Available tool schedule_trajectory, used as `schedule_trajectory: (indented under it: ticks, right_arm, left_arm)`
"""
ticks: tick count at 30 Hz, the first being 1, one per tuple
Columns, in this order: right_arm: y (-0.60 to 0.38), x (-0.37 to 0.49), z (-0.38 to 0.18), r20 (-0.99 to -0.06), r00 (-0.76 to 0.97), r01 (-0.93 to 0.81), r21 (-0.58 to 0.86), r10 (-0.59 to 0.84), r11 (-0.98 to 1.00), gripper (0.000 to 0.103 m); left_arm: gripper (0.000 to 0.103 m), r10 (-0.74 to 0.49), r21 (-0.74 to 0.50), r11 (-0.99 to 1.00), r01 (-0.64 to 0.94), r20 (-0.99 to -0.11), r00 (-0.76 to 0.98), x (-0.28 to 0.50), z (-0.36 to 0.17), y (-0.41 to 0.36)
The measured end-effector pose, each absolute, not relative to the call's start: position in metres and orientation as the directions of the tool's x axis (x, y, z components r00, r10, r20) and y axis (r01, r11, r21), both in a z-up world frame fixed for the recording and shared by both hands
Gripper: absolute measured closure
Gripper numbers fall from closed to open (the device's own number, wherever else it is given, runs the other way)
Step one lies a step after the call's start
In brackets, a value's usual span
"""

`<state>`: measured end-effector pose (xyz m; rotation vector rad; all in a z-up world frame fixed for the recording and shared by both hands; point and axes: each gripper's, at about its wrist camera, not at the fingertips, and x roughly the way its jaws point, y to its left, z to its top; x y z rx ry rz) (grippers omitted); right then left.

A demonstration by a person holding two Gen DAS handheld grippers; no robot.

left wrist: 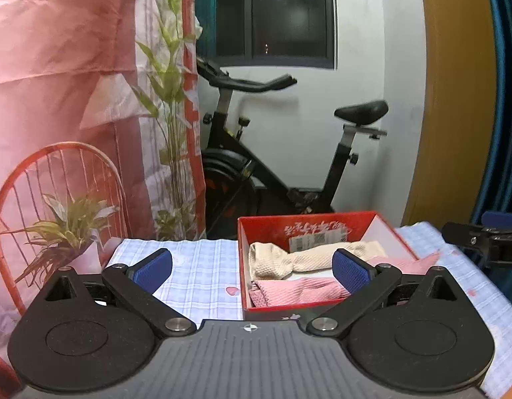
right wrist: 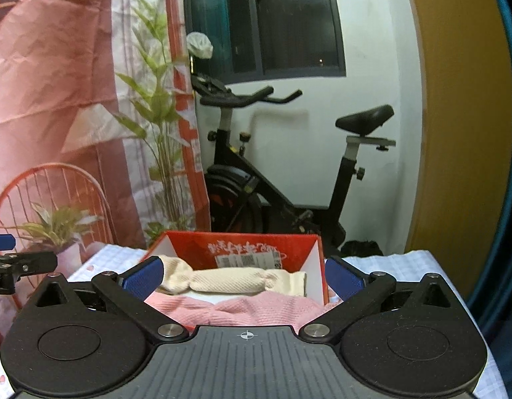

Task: Organize soft objects

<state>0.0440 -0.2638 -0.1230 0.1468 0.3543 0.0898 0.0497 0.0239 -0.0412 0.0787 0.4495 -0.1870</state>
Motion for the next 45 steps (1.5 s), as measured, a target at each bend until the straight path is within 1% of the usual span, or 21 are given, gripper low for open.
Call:
schedule_trajectory:
  ticks: [3, 7, 11, 16, 24, 45]
  right_arm:
    - [-0.259, 0.025, -0.113, -0.328, 0.938, -0.065, 0.153, 0.113, 0.986, 0.0]
    - [-0.251, -0.002, -0.1, -0.318, 0.942, -0.07, 0.135, 0.11, 0.988, 0.0]
    - [-0.246, -0.028, -0.092, -0.312, 0.944, -0.07, 0.139, 0.111, 0.988, 0.0]
    - [-0.243, -0.058, -0.086, -0.296, 0.95, -0.061, 0.131, 0.098, 0.989, 0.0]
    - [-0.243, -0.092, -0.078, -0.282, 0.956, -0.051, 0.117, 0.082, 0.992, 0.0]
    - [-0.241, -0.096, -0.078, -0.282, 0.956, -0.057, 0.107, 0.085, 0.993, 0.0]
  left_arm:
    - [0.0, -0.155, 0.038, 0.981, 0.188, -0.421, 0.893, 0.029, -0.03, 0.029]
    - [0.0, -0.115, 0.076, 0.984, 0.159, -0.405, 0.907, 0.004, -0.019, 0.031]
    - [0.0, -0.112, 0.082, 0.985, 0.153, -0.373, 0.921, -0.021, -0.008, 0.034]
    - [0.0, -0.068, 0.105, 0.988, 0.11, -0.343, 0.937, -0.047, -0.001, 0.033]
    - [0.0, -0.071, 0.077, 0.992, 0.103, -0.339, 0.938, -0.071, -0.001, 0.042]
    - [0.0, -0.041, 0.12, 0.989, 0.085, -0.332, 0.942, -0.079, -0.002, 0.044]
